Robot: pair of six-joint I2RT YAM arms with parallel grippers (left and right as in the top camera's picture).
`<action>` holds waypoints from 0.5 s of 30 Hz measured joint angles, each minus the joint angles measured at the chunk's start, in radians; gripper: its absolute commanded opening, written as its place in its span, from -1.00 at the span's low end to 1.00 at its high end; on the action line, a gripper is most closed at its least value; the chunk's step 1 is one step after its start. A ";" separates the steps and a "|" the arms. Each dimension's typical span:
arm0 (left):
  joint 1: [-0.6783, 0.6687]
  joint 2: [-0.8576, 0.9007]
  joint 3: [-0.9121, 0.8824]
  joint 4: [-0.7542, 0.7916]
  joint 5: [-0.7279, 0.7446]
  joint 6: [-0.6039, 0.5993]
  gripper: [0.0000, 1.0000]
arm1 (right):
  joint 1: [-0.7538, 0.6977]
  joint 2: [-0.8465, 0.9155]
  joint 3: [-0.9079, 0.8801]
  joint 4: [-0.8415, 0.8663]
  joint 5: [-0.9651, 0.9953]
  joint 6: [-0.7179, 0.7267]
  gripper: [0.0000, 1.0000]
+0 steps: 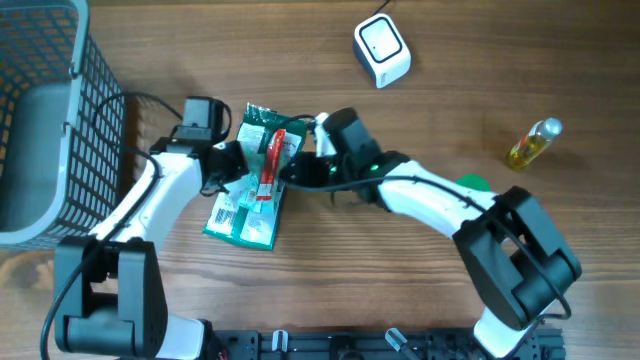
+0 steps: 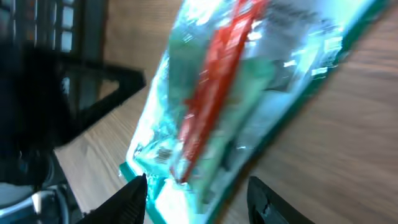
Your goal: Scan the item barcode
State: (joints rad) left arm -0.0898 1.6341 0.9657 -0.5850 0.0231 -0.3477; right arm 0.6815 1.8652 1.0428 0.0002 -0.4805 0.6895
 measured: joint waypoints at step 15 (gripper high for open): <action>0.135 0.000 0.000 0.003 0.031 -0.025 1.00 | 0.152 0.000 0.000 -0.001 0.233 0.007 0.04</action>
State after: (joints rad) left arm 0.0456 1.6341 0.9657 -0.5823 0.0536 -0.3725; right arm 0.8333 1.8652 1.0428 -0.0010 -0.2474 0.6964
